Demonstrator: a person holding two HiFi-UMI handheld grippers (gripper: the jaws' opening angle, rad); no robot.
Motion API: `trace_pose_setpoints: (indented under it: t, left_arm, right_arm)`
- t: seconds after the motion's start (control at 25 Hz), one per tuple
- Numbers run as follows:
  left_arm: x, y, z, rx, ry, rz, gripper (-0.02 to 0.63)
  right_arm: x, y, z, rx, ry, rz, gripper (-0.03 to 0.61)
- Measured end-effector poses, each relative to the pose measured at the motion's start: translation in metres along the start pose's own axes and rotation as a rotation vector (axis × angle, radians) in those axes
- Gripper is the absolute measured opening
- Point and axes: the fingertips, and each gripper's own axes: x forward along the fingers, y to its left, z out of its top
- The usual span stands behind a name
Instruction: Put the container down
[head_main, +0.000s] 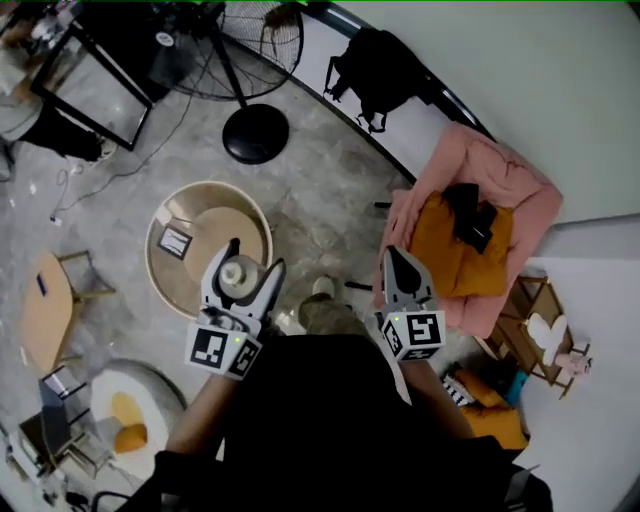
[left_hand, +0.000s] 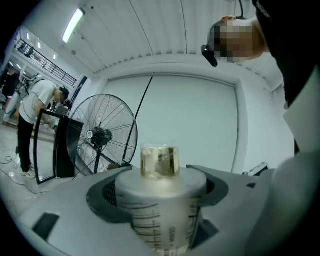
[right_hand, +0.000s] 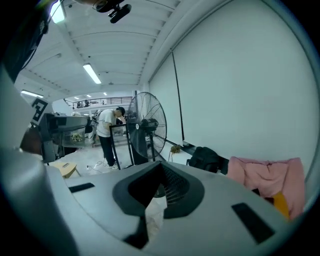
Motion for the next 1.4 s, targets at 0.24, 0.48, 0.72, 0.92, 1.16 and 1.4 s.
trace_pose_setpoints:
  t: [0.24, 0.48, 0.72, 0.92, 1.16, 1.4]
  left_arm:
    - [-0.031, 0.034, 0.008, -0.001, -0.013, 0.196, 0.350]
    - [-0.106, 0.096, 0.020, -0.011, -0.073, 0.336, 0.350]
    - [-0.206, 0.157, 0.014, -0.073, -0.102, 0.471, 0.350]
    - [-0.272, 0.201, -0.001, -0.094, -0.146, 0.484, 0.350]
    - [-0.318, 0.244, -0.037, -0.108, -0.109, 0.491, 0.350]
    - [-0.322, 0.288, -0.084, -0.171, -0.077, 0.533, 0.350]
  right_arm:
    - [0.050, 0.069, 0.001, -0.169, 0.041, 0.291, 0.021]
    - [0.090, 0.158, 0.009, -0.217, 0.036, 0.417, 0.021]
    - [0.093, 0.260, 0.004, -0.298, 0.070, 0.511, 0.021]
    - [0.085, 0.353, -0.012, -0.324, 0.117, 0.558, 0.021]
    - [0.085, 0.438, -0.021, -0.347, 0.129, 0.592, 0.021]
    - [0.109, 0.466, -0.032, -0.373, 0.166, 0.577, 0.021]
